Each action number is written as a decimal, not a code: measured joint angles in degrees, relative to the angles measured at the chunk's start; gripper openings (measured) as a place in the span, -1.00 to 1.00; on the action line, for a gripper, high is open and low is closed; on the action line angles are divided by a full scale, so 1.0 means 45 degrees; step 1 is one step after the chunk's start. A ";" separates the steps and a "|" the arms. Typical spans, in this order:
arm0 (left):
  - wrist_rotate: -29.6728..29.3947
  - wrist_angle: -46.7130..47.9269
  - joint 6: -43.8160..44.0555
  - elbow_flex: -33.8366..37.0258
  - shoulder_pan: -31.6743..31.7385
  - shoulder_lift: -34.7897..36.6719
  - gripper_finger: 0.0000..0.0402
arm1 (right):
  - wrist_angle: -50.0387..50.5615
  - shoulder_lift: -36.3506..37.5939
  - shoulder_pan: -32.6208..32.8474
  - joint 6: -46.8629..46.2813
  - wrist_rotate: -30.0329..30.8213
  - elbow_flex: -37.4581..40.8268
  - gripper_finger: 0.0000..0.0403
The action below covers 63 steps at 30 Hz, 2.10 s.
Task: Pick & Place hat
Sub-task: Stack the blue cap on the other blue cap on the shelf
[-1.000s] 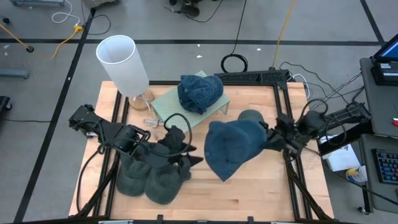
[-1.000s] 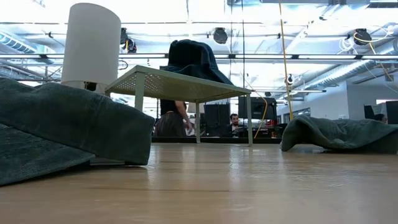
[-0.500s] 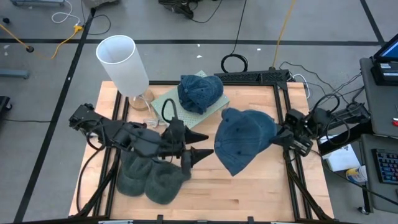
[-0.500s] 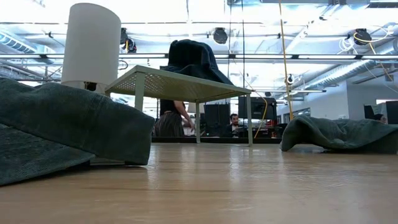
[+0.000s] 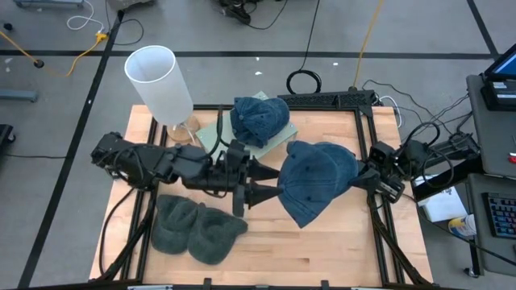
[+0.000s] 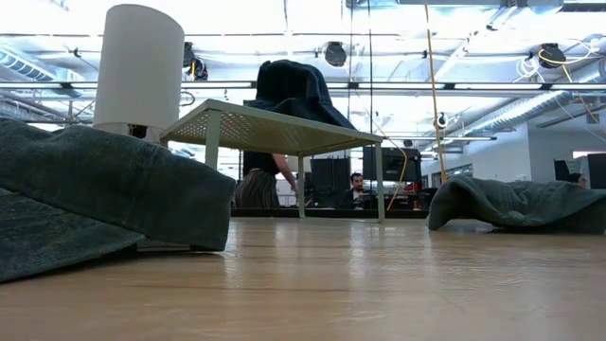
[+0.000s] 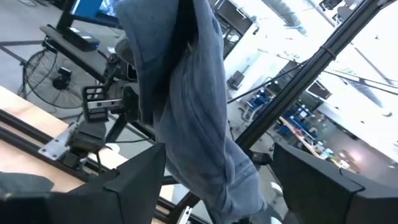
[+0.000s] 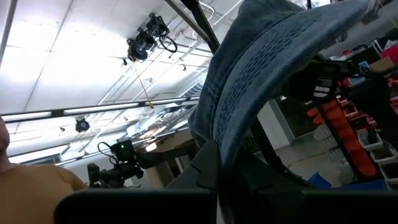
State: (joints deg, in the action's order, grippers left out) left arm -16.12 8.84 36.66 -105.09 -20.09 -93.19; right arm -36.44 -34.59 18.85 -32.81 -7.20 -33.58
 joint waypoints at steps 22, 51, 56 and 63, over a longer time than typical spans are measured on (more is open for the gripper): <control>0.0476 0.0481 0.1331 0.0000 0.0128 -0.0003 -0.23 | 0.0048 -0.0292 0.0005 0.0192 0.0863 0.0000 -0.98; 0.0855 0.0462 0.1554 0.0002 0.0153 -0.0005 -0.89 | 0.1491 -0.0287 0.0000 -0.1474 -0.0106 0.0000 -0.32; 0.0923 0.0395 0.1721 0.0000 0.0153 -0.0001 -0.89 | 0.3085 -0.0287 -0.0001 -0.2578 0.0312 -0.0010 0.06; 0.0824 0.0296 0.2673 0.0001 0.0162 -0.0001 -0.89 | 0.7364 -0.0291 0.0000 -0.4322 0.0216 -0.0010 0.31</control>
State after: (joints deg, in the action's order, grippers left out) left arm -12.41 10.17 48.69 -105.08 -19.35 -93.19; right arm -3.31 -35.90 18.85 -52.26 -6.23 -33.63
